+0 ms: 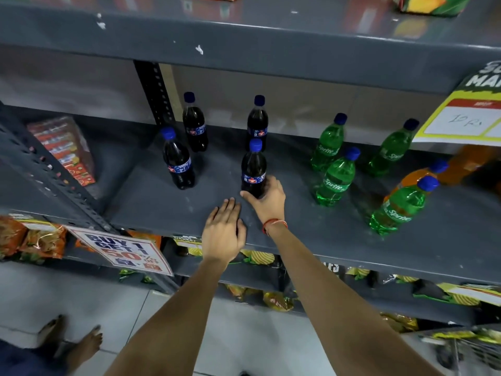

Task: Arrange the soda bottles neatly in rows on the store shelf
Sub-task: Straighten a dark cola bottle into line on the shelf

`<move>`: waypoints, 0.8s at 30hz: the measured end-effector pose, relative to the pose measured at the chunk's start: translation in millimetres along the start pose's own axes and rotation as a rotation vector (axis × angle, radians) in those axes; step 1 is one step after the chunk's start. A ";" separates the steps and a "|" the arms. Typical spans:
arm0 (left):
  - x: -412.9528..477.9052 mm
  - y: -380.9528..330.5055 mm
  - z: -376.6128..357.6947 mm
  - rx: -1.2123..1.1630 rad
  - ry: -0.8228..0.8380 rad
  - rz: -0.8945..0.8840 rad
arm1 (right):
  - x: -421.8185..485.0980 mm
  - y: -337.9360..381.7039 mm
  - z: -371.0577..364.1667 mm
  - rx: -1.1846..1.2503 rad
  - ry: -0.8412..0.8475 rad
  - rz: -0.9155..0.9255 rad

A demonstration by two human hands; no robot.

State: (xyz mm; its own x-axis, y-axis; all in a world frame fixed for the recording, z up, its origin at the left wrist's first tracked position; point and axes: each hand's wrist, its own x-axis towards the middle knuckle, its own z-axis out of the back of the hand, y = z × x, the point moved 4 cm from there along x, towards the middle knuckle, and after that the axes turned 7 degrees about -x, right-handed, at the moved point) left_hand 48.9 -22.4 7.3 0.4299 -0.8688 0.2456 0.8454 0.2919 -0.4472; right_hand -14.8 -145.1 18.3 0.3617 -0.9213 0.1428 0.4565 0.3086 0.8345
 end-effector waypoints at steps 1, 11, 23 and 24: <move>-0.1 -0.3 0.2 0.000 0.000 0.002 | 0.1 -0.1 -1.2 -0.011 -0.005 0.003; -0.5 1.2 -1.3 0.006 -0.009 -0.013 | -0.9 -5.2 -1.3 0.004 0.049 0.036; -4.4 -22.7 -8.4 -0.064 -0.029 -0.023 | -28.3 -35.0 56.2 0.098 -0.018 -0.030; -4.0 -33.1 -12.8 -0.078 -0.020 -0.046 | -34.7 -41.2 68.6 0.077 -0.052 -0.013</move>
State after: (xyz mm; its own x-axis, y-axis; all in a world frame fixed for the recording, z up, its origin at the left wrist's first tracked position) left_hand 15.1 -33.7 10.1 0.3981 -0.8721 0.2847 0.8376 0.2190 -0.5004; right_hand -101.9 -142.1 15.4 0.3124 -0.9367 0.1580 0.3962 0.2796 0.8746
